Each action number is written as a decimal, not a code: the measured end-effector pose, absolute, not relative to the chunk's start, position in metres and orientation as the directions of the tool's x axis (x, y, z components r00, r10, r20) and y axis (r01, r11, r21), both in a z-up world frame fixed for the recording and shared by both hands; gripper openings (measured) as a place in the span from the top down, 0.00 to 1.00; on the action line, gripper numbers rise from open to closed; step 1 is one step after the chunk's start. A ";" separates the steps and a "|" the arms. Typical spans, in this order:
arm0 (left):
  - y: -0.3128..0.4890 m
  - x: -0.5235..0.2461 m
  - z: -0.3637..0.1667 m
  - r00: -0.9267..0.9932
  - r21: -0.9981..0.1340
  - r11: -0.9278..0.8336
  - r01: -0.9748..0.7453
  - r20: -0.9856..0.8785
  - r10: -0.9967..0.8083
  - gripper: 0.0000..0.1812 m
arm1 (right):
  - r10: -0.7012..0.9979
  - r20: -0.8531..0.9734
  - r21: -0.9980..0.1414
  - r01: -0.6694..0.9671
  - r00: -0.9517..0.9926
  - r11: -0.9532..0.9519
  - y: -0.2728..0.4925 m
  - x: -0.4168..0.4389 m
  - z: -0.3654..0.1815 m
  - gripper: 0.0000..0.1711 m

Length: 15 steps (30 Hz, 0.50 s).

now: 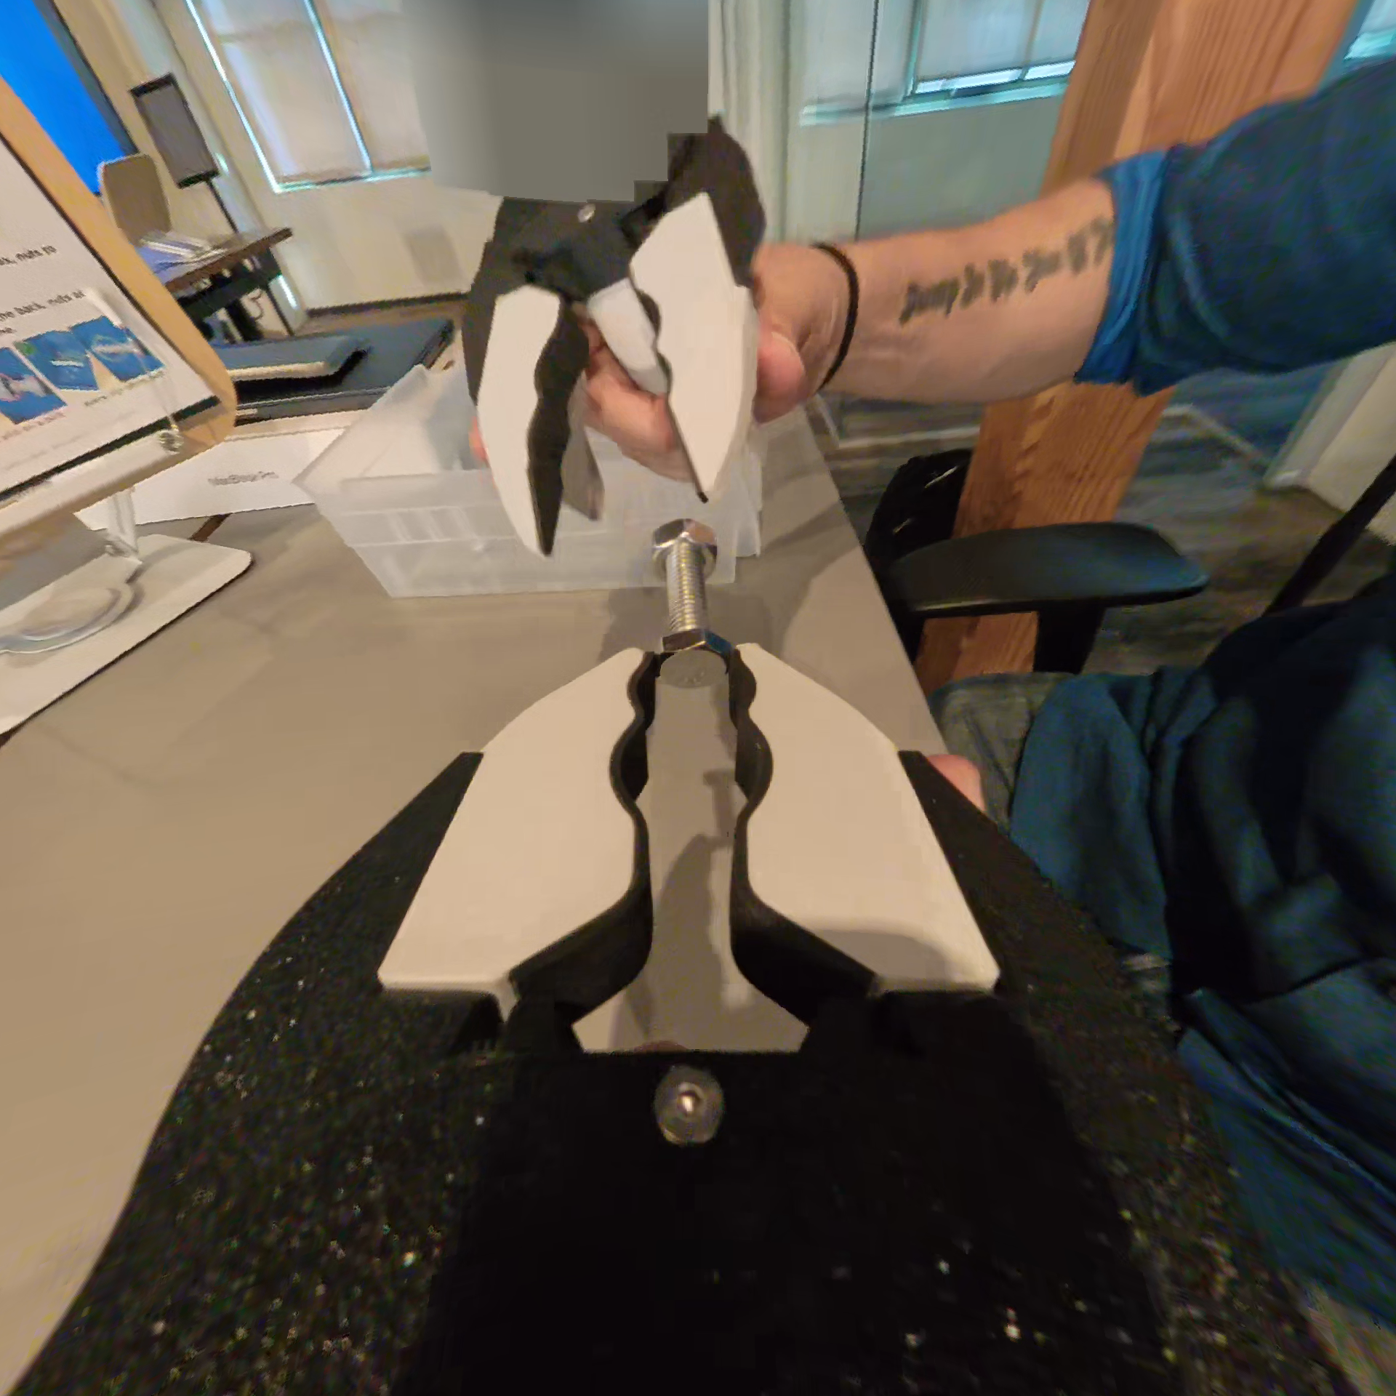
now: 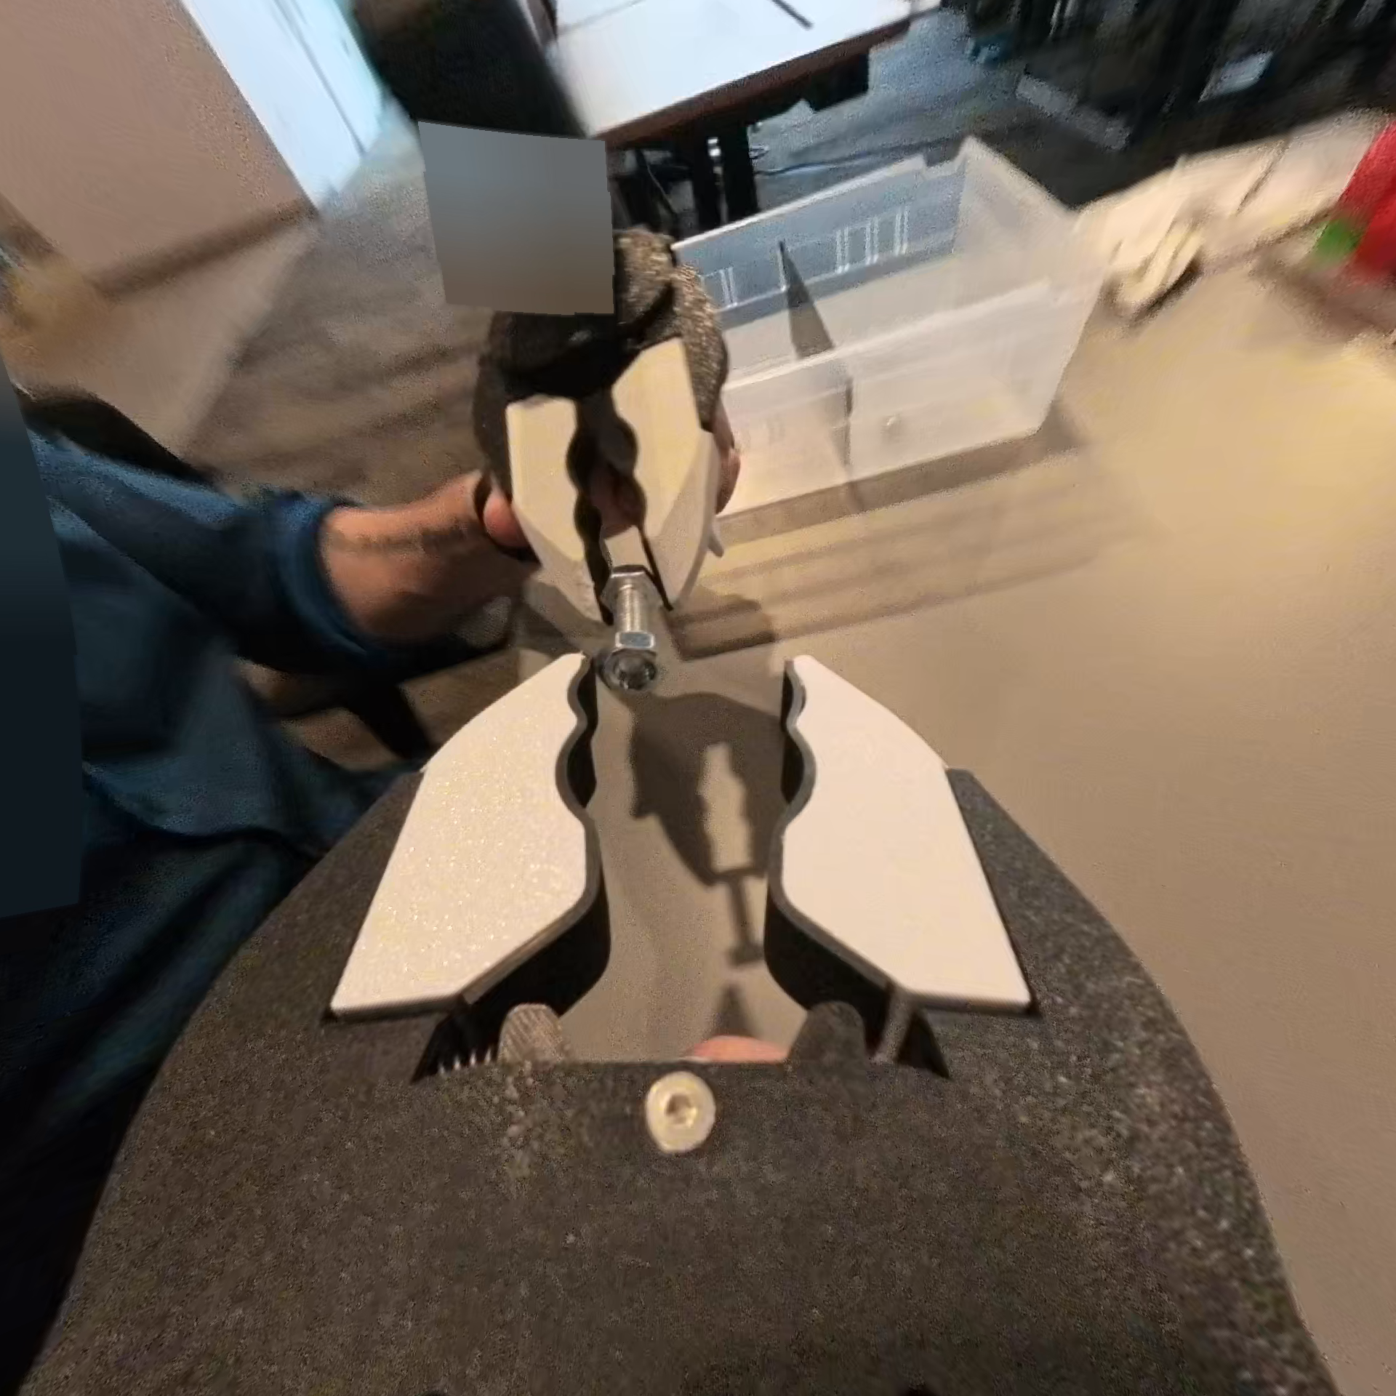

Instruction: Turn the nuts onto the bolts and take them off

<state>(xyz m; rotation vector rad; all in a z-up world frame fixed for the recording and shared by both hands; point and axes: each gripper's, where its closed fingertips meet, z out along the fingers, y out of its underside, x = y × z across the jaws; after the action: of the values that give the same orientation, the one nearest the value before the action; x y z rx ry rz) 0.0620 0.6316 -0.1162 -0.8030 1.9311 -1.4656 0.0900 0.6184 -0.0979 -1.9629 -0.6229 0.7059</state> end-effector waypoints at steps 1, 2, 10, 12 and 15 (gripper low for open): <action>0.632 0.061 -0.115 -0.662 -0.975 0.188 -0.120 -0.063 -0.747 0.90 | 0.692 -0.094 -0.899 0.237 0.716 -0.367 0.617 0.089 -0.096 0.74; 0.632 0.060 -0.114 -0.671 -0.979 0.164 -0.123 -0.040 -0.741 0.90 | 0.701 0.031 -0.897 0.329 0.712 -0.295 0.615 0.088 -0.093 0.74; 0.631 0.058 -0.112 -0.713 -0.987 0.064 -0.148 0.061 -0.699 0.90 | 0.700 0.445 -0.744 0.666 0.559 -0.059 0.612 0.069 -0.103 0.78; 0.631 0.058 -0.113 -0.714 -0.987 0.066 -0.150 0.062 -0.697 0.90 | 0.687 0.472 -0.733 0.679 0.552 -0.043 0.613 0.068 -0.103 0.80; 0.630 0.058 -0.112 -0.718 -0.987 0.066 -0.148 0.061 -0.694 0.90 | 0.696 0.456 -0.739 0.672 0.554 -0.051 0.613 0.066 -0.105 0.82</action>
<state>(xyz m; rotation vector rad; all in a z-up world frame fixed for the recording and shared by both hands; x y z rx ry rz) 0.0578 0.6295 -0.1125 -0.8360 1.9205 -1.6923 0.0659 0.6133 -0.1050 -1.7511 -1.1408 0.0294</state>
